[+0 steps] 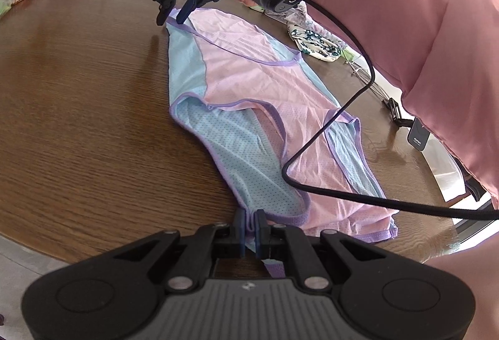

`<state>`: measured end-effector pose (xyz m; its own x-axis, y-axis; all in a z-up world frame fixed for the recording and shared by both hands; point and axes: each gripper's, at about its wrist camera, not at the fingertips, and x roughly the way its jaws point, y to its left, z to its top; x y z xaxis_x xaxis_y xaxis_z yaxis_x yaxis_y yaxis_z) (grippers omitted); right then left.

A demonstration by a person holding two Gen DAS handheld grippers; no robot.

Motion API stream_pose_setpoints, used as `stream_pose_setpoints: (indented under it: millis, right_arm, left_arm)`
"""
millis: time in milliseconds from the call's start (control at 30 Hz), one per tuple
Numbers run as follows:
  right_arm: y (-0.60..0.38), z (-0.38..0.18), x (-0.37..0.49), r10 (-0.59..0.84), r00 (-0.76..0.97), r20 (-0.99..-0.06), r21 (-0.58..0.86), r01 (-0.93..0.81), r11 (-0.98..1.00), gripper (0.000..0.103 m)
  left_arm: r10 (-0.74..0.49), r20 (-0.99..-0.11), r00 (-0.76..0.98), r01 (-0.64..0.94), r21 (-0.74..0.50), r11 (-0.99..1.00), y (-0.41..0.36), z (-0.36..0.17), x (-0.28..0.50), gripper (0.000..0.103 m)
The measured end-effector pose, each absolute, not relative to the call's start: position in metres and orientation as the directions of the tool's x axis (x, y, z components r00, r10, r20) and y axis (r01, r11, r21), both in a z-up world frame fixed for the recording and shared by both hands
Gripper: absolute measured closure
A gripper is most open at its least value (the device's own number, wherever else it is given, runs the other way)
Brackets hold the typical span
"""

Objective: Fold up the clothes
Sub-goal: 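Grasp the garment's trim with the right tool while the left tool grasps the opposite end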

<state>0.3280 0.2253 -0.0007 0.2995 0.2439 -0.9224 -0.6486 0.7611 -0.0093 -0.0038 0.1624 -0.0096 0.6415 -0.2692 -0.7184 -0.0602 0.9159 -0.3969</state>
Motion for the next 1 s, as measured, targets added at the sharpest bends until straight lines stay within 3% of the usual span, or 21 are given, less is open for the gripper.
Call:
stream_pose_setpoints:
  millis: [500, 700, 1000]
  right_arm:
    - [0.223, -0.009, 0.332, 0.226, 0.345, -0.911, -0.04, -0.62, 0.783, 0.087]
    - [0.224, -0.009, 0.33, 0.218, 0.375, -0.901, -0.064, -0.612, 0.788, 0.1]
    - [0.201, 0.001, 0.341, 0.337, 0.331, -0.881, 0.097, -0.571, 0.815, 0.103]
  left_arm:
    - [-0.278, -0.712, 0.645, -0.062, -0.412, 0.909, 0.163, -0.011, -0.003, 0.098]
    - [-0.269, -0.713, 0.648, -0.079, -0.414, 0.907, 0.168, -0.011, -0.002, 0.099]
    - [-0.248, -0.71, 0.659, -0.085, -0.398, 0.913, 0.17, -0.005, -0.008, 0.1]
